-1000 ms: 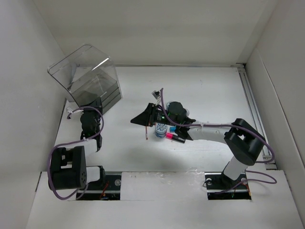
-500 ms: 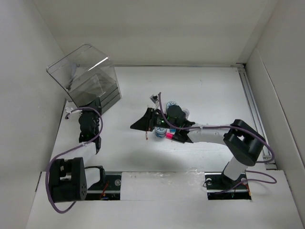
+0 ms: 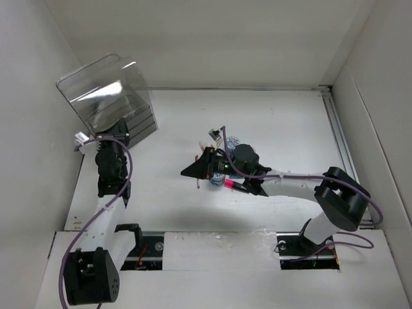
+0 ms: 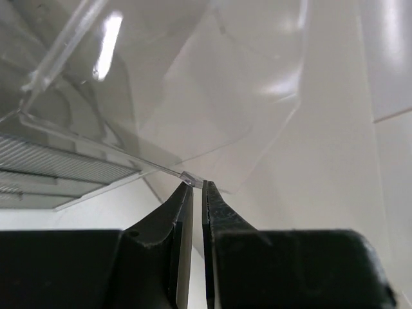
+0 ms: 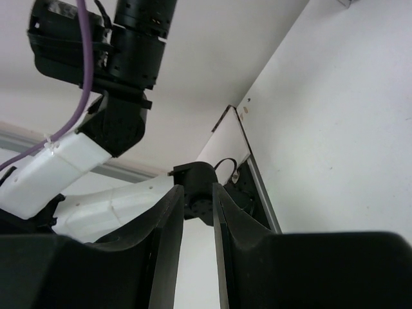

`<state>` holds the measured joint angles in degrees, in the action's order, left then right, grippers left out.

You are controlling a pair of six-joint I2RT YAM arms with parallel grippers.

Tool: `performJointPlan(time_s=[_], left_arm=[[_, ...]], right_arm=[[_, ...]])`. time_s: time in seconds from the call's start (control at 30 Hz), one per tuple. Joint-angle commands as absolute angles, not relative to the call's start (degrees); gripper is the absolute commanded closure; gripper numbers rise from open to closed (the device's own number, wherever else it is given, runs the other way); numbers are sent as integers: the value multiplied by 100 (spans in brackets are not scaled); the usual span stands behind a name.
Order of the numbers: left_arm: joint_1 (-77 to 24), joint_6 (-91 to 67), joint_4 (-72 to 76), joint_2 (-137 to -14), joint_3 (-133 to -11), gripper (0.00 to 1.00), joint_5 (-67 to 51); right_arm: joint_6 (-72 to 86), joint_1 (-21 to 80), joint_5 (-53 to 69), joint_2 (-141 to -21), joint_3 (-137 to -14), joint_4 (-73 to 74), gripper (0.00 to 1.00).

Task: Sort the stationery into containers
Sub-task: Open the storage box at the corner of the board.

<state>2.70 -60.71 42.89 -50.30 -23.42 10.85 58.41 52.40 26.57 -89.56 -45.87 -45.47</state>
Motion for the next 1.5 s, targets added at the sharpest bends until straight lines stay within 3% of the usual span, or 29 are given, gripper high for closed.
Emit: performJointPlan(time_s=[0.0,0.47,1.2,1.47], left_arm=[[299,-5643,4342,-4799,-2987,100,1310],[412,-5028,3209,-4948,-4708,100,1881],[624,-3103,2540,-7821,-8103,100,3058],[1149,-3154,2461,-8297,-8473,78,2699]], right_arm=[[5739,5344,2637,-8719,-4518,-4825,70],[5687,5396,2742,-8403,-4517,-4589,70],[5282,5396,2566,-7507,-4228,-3973,70],[5168,5396,2399,-7453,-4228,-3797,70]])
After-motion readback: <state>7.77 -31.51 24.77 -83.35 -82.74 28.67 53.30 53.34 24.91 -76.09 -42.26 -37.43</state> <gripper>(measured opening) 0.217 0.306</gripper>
